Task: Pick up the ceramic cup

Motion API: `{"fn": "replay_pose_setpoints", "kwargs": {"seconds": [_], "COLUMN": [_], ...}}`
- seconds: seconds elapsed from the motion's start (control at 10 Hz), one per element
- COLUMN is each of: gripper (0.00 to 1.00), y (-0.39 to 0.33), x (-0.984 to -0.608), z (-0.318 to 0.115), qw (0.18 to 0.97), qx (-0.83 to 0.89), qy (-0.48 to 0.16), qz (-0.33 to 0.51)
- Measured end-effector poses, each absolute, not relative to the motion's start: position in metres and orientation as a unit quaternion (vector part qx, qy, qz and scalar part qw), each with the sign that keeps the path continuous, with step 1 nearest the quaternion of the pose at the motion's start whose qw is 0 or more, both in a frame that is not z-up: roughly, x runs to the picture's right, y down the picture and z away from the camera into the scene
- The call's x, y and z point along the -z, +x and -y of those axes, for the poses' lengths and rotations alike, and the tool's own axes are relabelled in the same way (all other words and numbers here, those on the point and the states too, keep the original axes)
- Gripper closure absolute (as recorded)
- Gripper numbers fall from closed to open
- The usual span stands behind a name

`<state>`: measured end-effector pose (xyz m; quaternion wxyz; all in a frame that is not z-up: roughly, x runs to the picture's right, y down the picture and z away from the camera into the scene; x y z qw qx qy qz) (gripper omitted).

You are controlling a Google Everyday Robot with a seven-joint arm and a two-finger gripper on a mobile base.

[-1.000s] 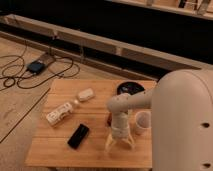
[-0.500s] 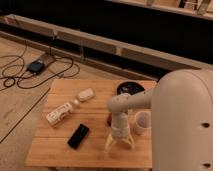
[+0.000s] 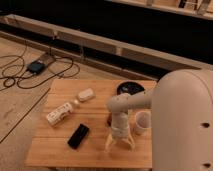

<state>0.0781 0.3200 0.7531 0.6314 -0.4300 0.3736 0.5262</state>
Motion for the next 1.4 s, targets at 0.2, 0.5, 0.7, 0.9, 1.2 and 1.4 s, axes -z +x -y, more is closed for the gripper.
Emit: {"fn": "replay_pose_setpoints", "kwargs": {"seconds": [0.2,0.5,0.7,0.9,1.2,1.4], "gripper": [0.2,0.2,0.2,0.2,0.2,0.2], "y": [0.078,0.078,0.078,0.078,0.076,0.07], "x": [-0.753,-0.753,-0.753,-0.753,-0.752,-0.742], "z": [-0.32,-0.32,-0.32,-0.32,-0.31,-0.281], "qw": [0.631,0.631,0.631,0.631,0.633,0.638], "qx": [-0.526,-0.526,-0.526,-0.526,-0.529,-0.536], "qy": [-0.43,-0.43,-0.43,-0.43,-0.426,-0.423], "qz": [-0.374,-0.374,-0.374,-0.374,-0.37,-0.356]}}
